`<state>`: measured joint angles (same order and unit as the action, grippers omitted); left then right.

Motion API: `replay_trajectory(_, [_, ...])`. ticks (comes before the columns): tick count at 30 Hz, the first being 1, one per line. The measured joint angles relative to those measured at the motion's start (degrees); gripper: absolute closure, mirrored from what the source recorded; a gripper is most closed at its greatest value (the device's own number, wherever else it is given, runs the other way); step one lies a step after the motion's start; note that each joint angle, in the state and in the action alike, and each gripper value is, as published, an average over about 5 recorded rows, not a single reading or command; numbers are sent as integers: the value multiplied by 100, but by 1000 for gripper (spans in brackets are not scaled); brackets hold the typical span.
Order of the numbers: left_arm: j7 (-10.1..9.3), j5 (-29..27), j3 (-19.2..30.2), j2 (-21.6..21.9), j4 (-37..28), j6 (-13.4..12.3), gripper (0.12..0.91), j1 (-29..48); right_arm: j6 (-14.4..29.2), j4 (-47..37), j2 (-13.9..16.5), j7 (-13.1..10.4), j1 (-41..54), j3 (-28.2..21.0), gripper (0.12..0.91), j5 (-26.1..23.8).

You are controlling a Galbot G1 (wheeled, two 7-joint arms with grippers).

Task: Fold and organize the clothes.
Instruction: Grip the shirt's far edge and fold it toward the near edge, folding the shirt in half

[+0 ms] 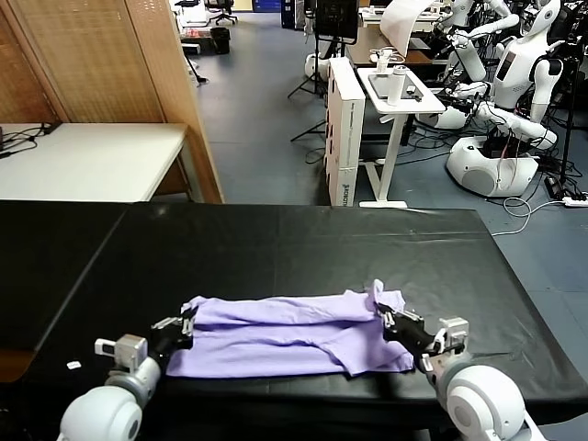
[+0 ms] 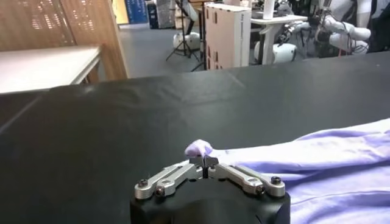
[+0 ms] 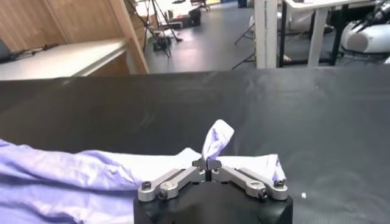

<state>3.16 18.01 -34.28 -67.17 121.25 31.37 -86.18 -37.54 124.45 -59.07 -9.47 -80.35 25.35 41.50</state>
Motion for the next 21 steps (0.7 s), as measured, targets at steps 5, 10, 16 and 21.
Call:
replay_trajectory(5, [-3,-30,14,-4,-11,33,880,-15,-84,7,-18,-30,-56,-4,879,-2])
replay_trajectory(10, [-18,-67,19,1,-19,102,880,-11,-128,8,-40,-38,-71,-16,879,-3])
replay_trajectory(16, [-75,-93,21,11,-58,149,880,25,-148,16,-58,-41,-124,-22,879,-4])
replay_trajectory(21, [-137,-103,21,13,-77,206,880,47,-149,13,-81,-28,-161,-33,879,-15])
